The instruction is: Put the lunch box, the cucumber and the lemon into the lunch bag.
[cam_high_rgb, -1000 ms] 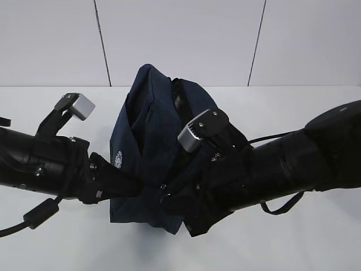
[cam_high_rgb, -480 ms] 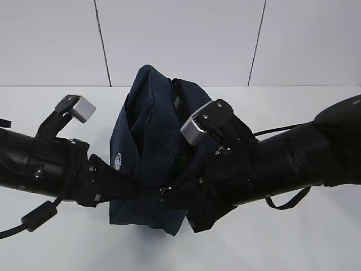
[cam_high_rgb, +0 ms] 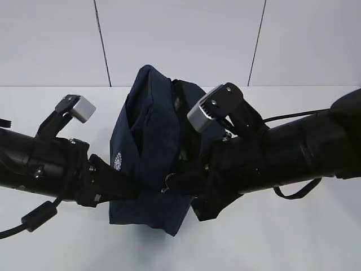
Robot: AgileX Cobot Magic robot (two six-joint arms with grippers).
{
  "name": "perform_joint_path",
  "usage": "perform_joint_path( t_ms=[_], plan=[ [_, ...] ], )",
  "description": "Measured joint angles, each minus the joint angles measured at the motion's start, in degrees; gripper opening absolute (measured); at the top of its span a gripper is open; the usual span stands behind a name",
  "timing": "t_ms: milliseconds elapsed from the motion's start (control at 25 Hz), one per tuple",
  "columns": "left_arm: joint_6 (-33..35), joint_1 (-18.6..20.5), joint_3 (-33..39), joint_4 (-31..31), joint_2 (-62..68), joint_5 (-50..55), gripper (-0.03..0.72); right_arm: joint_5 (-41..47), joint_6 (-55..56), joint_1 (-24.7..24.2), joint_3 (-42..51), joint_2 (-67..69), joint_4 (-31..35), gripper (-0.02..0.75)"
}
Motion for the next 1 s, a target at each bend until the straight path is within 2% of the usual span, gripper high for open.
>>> perform_joint_path(
  t_ms=[1000],
  plan=[
    [-0.2, 0.0, 0.0, 0.6, 0.0, 0.1, -0.007, -4.8, 0.0, 0.0, 0.0, -6.6, -0.1, 0.008]
  ],
)
